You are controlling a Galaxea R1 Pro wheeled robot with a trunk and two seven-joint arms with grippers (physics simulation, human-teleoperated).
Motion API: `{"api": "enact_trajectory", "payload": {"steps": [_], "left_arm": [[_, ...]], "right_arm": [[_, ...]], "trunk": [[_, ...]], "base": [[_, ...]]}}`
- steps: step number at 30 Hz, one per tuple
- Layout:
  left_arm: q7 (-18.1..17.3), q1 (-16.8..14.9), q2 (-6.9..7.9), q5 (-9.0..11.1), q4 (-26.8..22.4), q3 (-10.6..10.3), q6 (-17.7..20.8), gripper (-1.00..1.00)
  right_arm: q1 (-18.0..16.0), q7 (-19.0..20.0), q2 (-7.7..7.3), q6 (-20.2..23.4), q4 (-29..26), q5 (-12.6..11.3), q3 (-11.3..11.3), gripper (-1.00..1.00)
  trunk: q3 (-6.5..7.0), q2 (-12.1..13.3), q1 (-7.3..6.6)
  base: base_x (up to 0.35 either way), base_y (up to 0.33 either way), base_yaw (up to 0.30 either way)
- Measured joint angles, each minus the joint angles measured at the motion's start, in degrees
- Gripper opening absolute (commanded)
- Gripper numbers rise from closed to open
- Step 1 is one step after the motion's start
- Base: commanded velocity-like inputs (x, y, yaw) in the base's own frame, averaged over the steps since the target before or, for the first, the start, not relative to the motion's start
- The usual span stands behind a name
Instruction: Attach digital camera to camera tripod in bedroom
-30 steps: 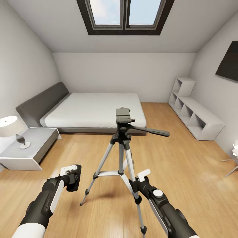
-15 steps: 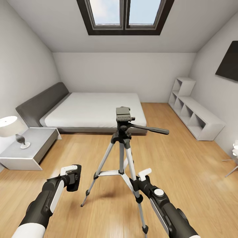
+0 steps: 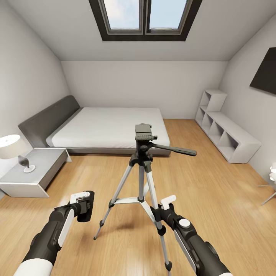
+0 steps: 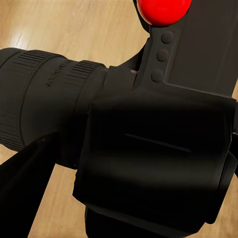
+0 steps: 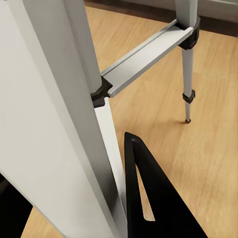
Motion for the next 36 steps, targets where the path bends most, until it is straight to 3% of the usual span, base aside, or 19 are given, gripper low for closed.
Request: {"api": "enact_trajectory", "payload": {"steps": [36], "left_arm": [[0.0, 0.0, -0.08, 0.0, -0.2, -0.4, 0.0, -1.00]], "right_arm": [[0.0, -0.9, 0.04, -0.2, 0.0, -0.8, 0.2, -1.00]], "trunk": [[0.00, 0.0, 0.00]], "base": [[0.000, 0.000, 0.000]]}}
